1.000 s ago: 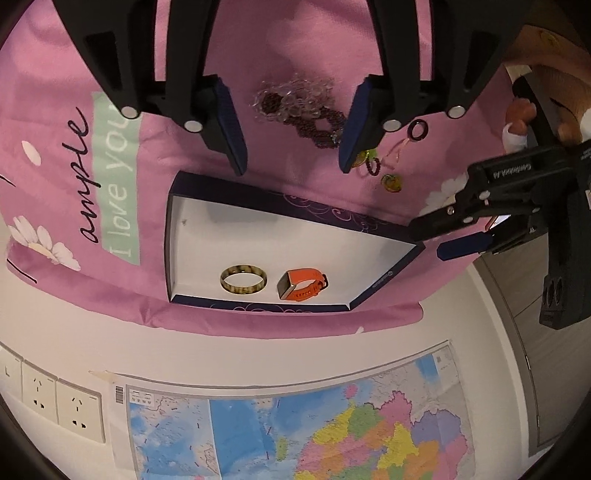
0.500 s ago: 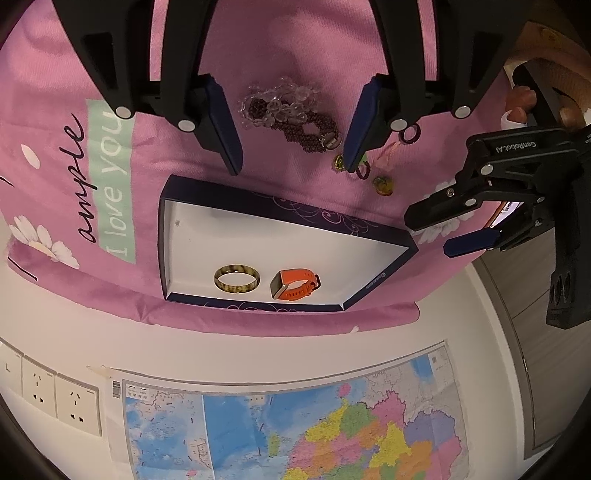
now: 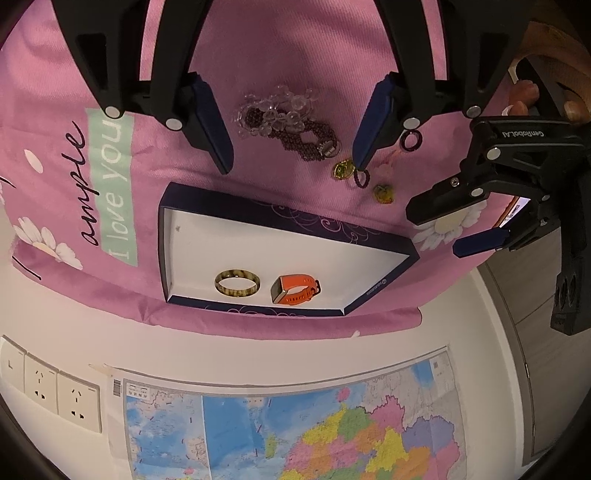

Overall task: Organize jewelry
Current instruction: 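Move the right tool toward the clear crystal bead bracelet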

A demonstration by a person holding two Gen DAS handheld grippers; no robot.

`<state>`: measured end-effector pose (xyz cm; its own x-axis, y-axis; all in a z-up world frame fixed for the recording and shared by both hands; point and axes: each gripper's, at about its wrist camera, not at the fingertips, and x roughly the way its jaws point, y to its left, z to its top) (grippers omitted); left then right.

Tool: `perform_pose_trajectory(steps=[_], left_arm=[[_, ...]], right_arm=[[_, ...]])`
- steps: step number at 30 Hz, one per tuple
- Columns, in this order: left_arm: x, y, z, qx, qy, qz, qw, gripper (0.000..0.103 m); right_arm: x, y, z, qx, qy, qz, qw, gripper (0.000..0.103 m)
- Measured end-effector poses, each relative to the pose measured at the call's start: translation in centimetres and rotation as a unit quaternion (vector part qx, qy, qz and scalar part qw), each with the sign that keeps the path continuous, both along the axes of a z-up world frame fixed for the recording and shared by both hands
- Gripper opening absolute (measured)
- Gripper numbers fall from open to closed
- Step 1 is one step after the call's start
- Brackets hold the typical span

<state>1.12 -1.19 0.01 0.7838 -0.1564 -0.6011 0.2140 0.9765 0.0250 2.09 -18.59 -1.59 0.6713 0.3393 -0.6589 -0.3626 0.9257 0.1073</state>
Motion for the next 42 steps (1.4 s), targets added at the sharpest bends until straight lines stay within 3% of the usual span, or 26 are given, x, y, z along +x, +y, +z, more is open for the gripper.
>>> perform_pose_trajectory(steps=[21, 30, 38, 42], left_arm=[[0.4, 0.8, -1.3, -0.006, 0.028, 0.009, 0.9996, 0.097], [-0.1, 1.4, -2.5, -0.003, 0.042, 0.003, 0.9991, 0.097], [-0.2, 1.5, -2.9, -0.007, 0.050, -0.004, 0.9987, 0.091], [-0.6, 1.5, -2.9, -0.009, 0.050, -0.010, 0.9986, 0.089]], right_arm=[[-0.5, -0.3, -2.0, -0.017, 0.028, -0.010, 0.999, 0.064], [-0.6, 0.1, -2.6, -0.028, 0.033, 0.000, 0.999, 0.050], [-0.6, 0.4, -2.9, -0.041, 0.036, 0.006, 0.998, 0.021], [-1.0, 0.1, -2.7, -0.036, 0.037, 0.011, 0.999, 0.019]])
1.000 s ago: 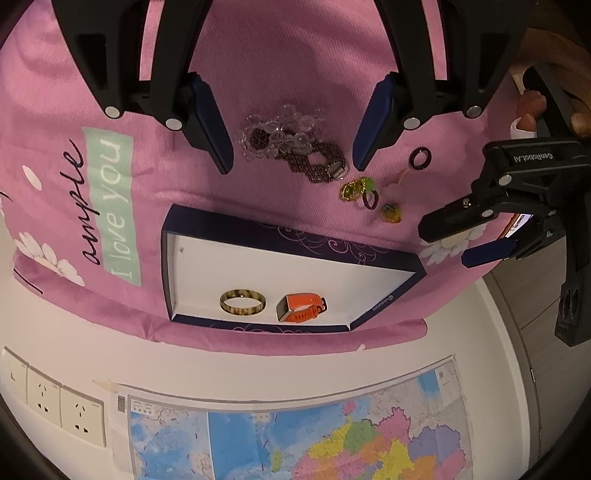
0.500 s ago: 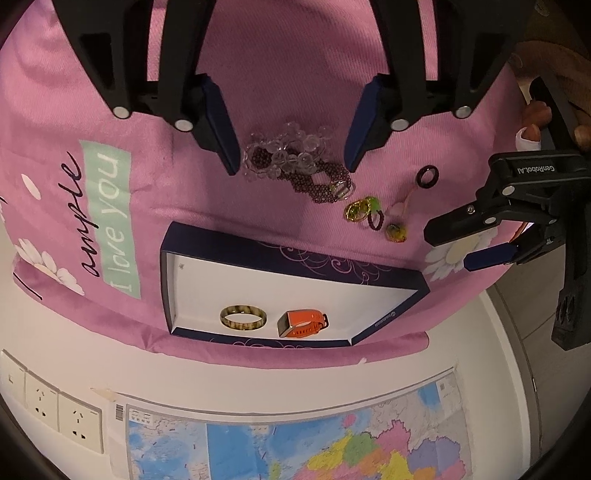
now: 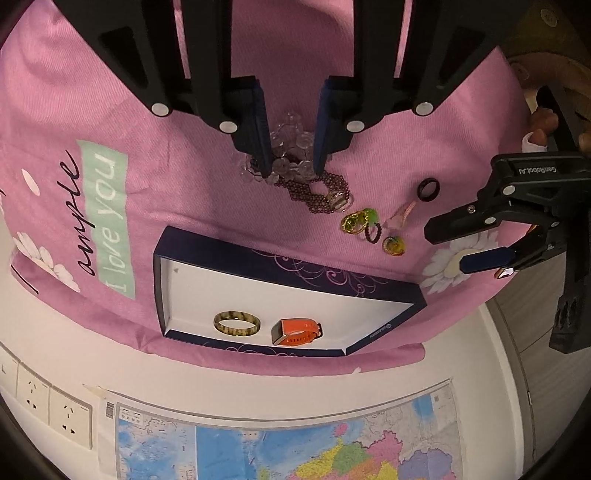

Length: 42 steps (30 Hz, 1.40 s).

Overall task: Organize jewelry
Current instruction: 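Move the right tool toward the clear crystal bead bracelet, then grasp the clear crystal bead bracelet with the right tool and lift it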

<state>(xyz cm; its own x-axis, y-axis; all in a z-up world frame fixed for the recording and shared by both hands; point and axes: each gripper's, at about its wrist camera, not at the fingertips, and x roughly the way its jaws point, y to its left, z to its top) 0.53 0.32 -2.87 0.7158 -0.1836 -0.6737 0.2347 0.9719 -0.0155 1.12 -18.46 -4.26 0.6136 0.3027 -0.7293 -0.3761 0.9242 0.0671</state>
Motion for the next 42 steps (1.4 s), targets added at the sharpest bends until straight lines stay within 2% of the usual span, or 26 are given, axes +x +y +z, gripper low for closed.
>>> perform_pose_trajectory(steps=[1, 2, 5, 16, 24, 29, 36, 42], left_arm=[[-0.1, 0.0, 0.0, 0.000, -0.001, -0.001, 1.0000, 0.088], [-0.2, 0.0, 0.0, 0.000, -0.001, -0.003, 1.0000, 0.088], [-0.4, 0.0, -0.3, -0.001, 0.003, -0.008, 1.0000, 0.086], [-1.2, 0.1, -0.7, -0.001, 0.009, -0.024, 0.9997, 0.081], [-1.4, -0.2, -1.2, -0.002, 0.022, -0.039, 0.9990, 0.076], [-1.5, -0.8, -1.4, 0.001, 0.029, -0.049, 0.9984, 0.070], [-1.3, -1.1, -1.9, 0.002, 0.044, -0.055, 0.9975, 0.062], [-1.2, -1.0, -2.2, 0.001, 0.052, -0.055, 0.9971, 0.057]], right_arm=[[-0.1, -0.2, 0.1, 0.010, 0.001, 0.001, 1.000, 0.011], [-0.1, -0.3, 0.2, 0.016, 0.002, 0.000, 1.000, 0.008], [-0.3, -0.8, 0.5, 0.023, 0.001, -0.004, 1.000, 0.008], [-0.6, -2.9, 2.5, 0.102, -0.005, -0.013, 0.995, 0.008], [-1.1, -3.9, 4.5, 0.142, -0.019, -0.001, 0.990, 0.008], [-1.5, -4.0, 5.4, 0.147, -0.030, 0.005, 0.989, 0.008], [-1.2, -4.1, 3.4, 0.131, -0.002, -0.004, 0.991, 0.008], [-1.1, -3.9, 1.8, 0.094, 0.016, -0.016, 0.995, 0.008]])
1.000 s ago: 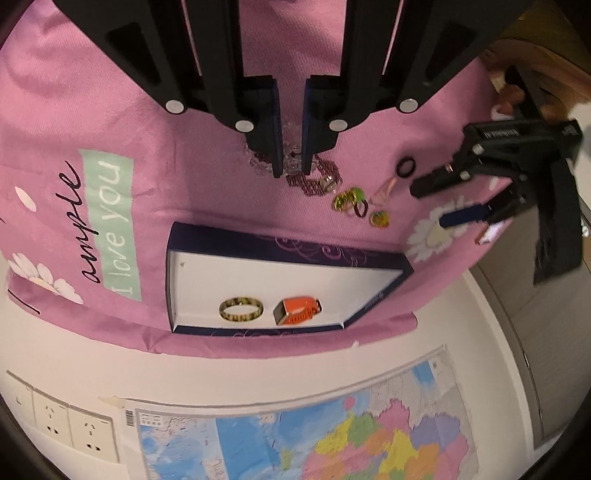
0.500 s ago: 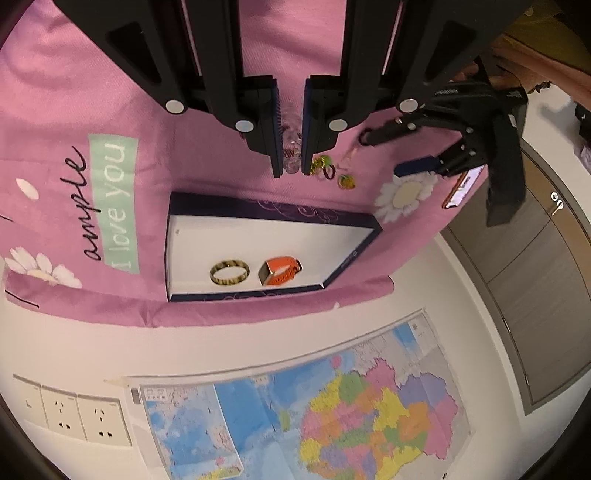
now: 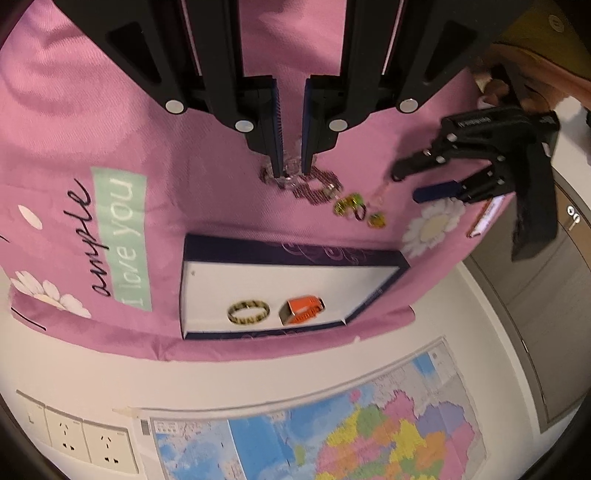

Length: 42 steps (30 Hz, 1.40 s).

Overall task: Organize jewelry
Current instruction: 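Grasp the clear crystal bead bracelet with the right tool and lift it, then grasp the pink heart pendant with the left tool while the right tool holds the bracelet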

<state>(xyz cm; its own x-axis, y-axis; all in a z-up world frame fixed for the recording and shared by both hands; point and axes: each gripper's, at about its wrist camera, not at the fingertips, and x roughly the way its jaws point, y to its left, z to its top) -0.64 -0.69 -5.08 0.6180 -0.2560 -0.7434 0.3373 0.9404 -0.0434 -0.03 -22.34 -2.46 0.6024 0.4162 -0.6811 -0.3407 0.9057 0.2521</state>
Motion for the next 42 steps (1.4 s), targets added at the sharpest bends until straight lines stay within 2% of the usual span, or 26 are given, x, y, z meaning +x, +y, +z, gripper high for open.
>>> perform_pose_trajectory(steps=[3, 5, 6, 8, 12, 15, 18, 21, 23, 37, 42], left_arm=[[0.0, -0.1, 0.0, 0.002, 0.000, -0.001, 1.0000, 0.057], [-0.1, -0.2, 0.0, 0.003, 0.000, -0.002, 1.0000, 0.057], [-0.1, -0.2, -0.1, 0.003, 0.000, -0.002, 1.0000, 0.057], [-0.1, -0.2, -0.1, 0.005, -0.001, -0.003, 1.0000, 0.057], [-0.1, -0.3, -0.1, 0.006, -0.001, -0.003, 1.0000, 0.057], [-0.1, -0.3, -0.1, 0.006, -0.001, -0.004, 1.0000, 0.055], [-0.1, -0.3, -0.1, 0.006, 0.000, -0.005, 1.0000, 0.049], [-0.1, -0.4, -0.2, 0.007, -0.001, -0.006, 1.0000, 0.045], [-0.1, -0.4, -0.2, 0.007, -0.002, -0.007, 0.9999, 0.043], [0.7, 0.0, 0.9, -0.004, -0.014, -0.017, 0.9997, 0.041], [1.8, -0.8, 0.4, -0.007, 0.001, -0.024, 0.9997, 0.041]], right_arm=[[0.1, 0.1, -0.7, -0.018, 0.006, -0.009, 1.000, 0.014], [0.2, 0.3, -1.0, -0.021, 0.008, -0.009, 1.000, 0.031], [0.3, 0.4, -1.1, -0.021, 0.008, -0.008, 1.000, 0.032], [0.4, 0.8, -1.3, -0.027, 0.008, -0.007, 1.000, 0.041], [0.7, 1.6, -1.9, -0.040, 0.008, -0.003, 0.999, 0.042], [1.1, 1.6, -2.3, -0.043, 0.015, -0.009, 0.999, 0.037], [1.1, 1.4, -2.4, -0.038, 0.017, -0.007, 0.999, 0.022], [0.9, 1.4, -2.1, -0.044, 0.012, -0.007, 0.999, 0.020], [0.9, 1.3, -2.0, -0.039, 0.011, -0.006, 0.999, 0.008], [0.4, 0.6, 0.6, 0.003, -0.014, 0.004, 1.000, 0.008], [0.6, 0.8, 1.3, 0.004, -0.023, 0.006, 1.000, 0.008]])
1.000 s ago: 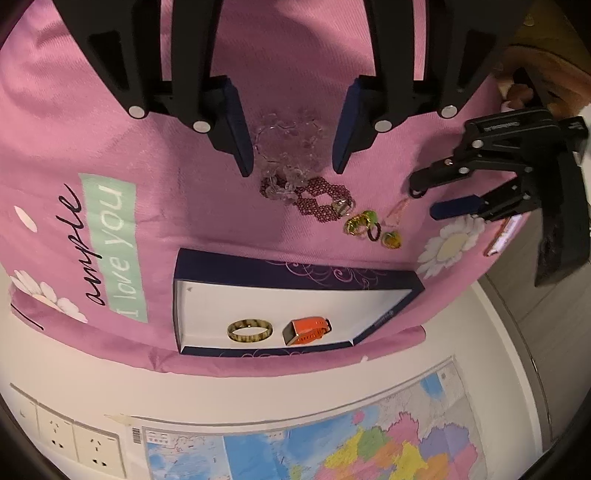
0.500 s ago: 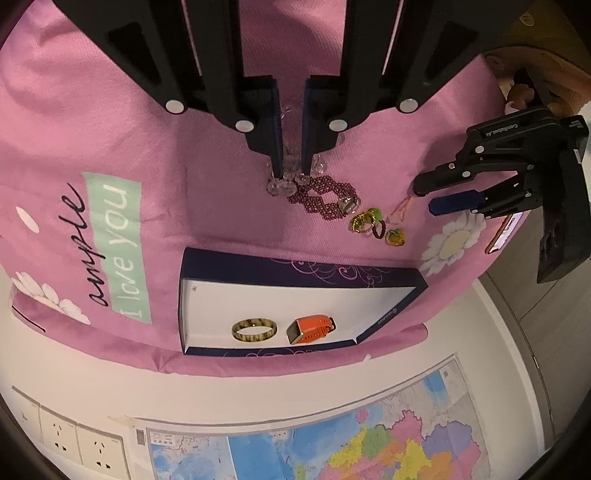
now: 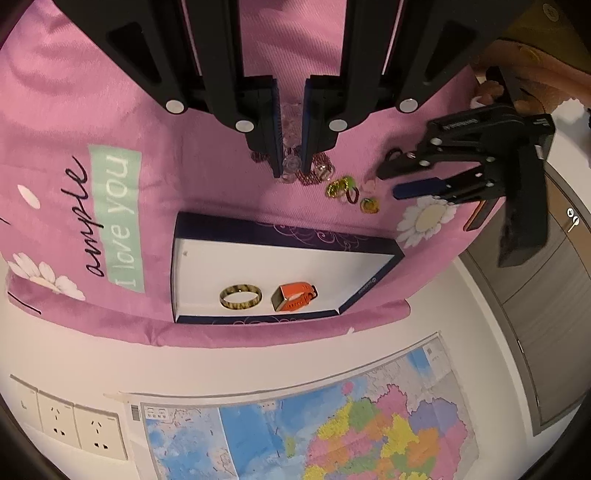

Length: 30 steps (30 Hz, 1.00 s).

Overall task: Organize jewelry
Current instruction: 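Grasp the pink heart pendant with the left tool while the right tool holds the bracelet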

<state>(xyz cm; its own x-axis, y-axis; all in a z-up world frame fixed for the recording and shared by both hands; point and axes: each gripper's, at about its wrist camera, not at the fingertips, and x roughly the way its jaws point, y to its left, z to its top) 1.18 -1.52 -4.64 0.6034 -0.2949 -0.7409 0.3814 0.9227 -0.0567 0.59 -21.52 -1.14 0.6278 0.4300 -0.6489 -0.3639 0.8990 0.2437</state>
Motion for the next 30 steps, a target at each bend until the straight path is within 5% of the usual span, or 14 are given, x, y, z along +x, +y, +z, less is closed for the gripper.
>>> perform_pose_trajectory(steps=[17, 30], left_arm=[[1.5, -0.1, -0.3, -0.023, 0.023, -0.003, 0.9995, 0.004], [1.4, 0.7, 1.2, -0.044, 0.009, -0.007, 0.9990, 0.004]], right_arm=[[1.0, 0.7, 2.2, 0.002, -0.029, 0.015, 0.999, 0.008], [2.4, 0.9, 4.2, 0.001, -0.055, 0.019, 0.998, 0.008]])
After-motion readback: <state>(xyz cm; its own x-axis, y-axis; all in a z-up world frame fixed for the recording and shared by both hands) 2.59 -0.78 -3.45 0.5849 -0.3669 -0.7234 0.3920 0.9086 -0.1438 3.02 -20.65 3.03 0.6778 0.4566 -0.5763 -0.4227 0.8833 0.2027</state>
